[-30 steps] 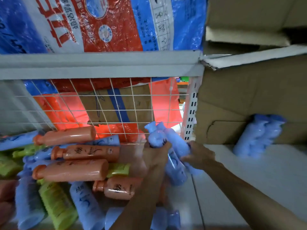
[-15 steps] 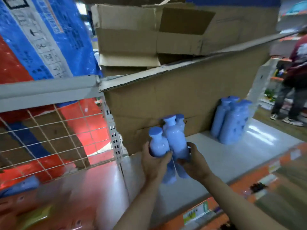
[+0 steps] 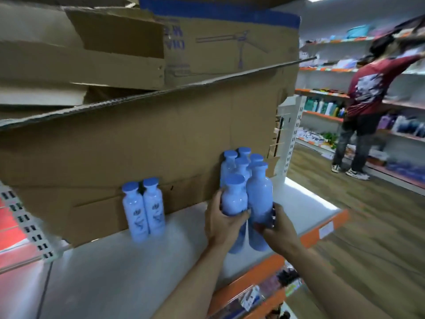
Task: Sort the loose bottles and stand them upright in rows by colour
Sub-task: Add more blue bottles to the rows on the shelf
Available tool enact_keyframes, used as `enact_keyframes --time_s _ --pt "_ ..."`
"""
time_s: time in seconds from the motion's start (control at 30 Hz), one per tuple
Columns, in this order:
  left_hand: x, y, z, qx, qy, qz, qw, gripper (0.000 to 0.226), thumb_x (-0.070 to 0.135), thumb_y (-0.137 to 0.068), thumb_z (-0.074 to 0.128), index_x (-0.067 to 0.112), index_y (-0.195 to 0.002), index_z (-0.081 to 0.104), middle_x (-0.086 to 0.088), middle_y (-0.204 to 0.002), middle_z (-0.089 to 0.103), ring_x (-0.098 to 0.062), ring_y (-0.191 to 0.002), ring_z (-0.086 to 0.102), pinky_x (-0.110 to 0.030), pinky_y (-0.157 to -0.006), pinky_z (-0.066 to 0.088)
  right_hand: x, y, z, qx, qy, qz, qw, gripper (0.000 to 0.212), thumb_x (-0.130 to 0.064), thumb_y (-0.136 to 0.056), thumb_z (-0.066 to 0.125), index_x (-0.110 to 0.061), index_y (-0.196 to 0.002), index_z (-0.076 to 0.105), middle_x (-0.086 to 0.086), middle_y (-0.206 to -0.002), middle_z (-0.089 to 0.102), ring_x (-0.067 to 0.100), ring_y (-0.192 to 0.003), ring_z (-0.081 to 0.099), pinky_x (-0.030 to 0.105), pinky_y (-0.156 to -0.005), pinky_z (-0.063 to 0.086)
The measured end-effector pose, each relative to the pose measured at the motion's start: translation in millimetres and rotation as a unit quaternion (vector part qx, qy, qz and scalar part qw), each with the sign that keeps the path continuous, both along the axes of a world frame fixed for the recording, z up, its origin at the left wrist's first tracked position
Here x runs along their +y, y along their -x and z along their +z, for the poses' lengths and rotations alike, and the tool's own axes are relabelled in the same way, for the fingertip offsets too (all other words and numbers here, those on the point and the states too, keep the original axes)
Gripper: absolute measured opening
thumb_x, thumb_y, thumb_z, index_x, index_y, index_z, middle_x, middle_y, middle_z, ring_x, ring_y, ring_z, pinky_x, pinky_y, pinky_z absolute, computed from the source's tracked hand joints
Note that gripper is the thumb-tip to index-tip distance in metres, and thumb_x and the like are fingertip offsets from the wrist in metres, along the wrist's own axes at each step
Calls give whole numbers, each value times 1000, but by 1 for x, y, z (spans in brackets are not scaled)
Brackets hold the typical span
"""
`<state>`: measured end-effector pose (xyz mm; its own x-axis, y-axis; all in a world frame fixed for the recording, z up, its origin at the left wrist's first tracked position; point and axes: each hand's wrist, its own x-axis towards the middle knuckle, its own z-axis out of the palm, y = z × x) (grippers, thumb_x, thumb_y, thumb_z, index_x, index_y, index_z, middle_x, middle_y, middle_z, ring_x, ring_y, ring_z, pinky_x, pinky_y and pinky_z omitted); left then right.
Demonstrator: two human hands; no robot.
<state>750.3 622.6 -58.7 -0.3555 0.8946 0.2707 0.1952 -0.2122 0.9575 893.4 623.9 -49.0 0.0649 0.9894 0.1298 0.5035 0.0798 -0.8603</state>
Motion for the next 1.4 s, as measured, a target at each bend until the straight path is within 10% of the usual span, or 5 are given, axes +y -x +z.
enact_keyframes --time_s 0.27,0.5,0.83,1.13,1.4 --pt "48 -61 -10 7 26 -5 1000 66 48 -48 77 67 -100 42 26 -110 63 0 -102 62 -31 -87 54 53 -60 -19 1 -5 0 1000 55 -2 -74 71 -9 -120 42 7 -105 53 30 -95 56 33 -73 41" --pt "73 -74 -17 19 27 28 999 71 43 -51 82 53 -112 48 30 -116 58 2 -107 59 -32 -92 52 89 -75 -26 15 1 44 999 61 -2 -74 71 -7 -126 39 7 -111 52 29 -100 56 40 -80 47" --pt "79 -104 -20 36 11 166 985 77 48 -45 80 51 -115 48 10 -110 38 -6 -106 49 -7 -82 42 133 -91 -29 81 -1 184 980 60 -1 -68 73 -2 -119 41 8 -106 50 17 -88 53 5 -61 43" --pt "84 -126 -21 -11 -27 120 992 74 19 -60 74 39 -127 50 12 -123 61 -4 -115 58 -26 -94 51 154 -101 -57 112 27 262 958 24 1 -55 60 8 -74 48 5 -70 50 13 -66 45 33 -52 37" --pt "77 -112 -30 -47 22 128 990 66 4 -64 87 31 -107 46 8 -115 59 8 -96 58 -5 -70 44 160 -106 -46 93 50 270 957 75 -28 -44 93 -37 -104 49 -3 -106 60 26 -105 57 46 -82 54"
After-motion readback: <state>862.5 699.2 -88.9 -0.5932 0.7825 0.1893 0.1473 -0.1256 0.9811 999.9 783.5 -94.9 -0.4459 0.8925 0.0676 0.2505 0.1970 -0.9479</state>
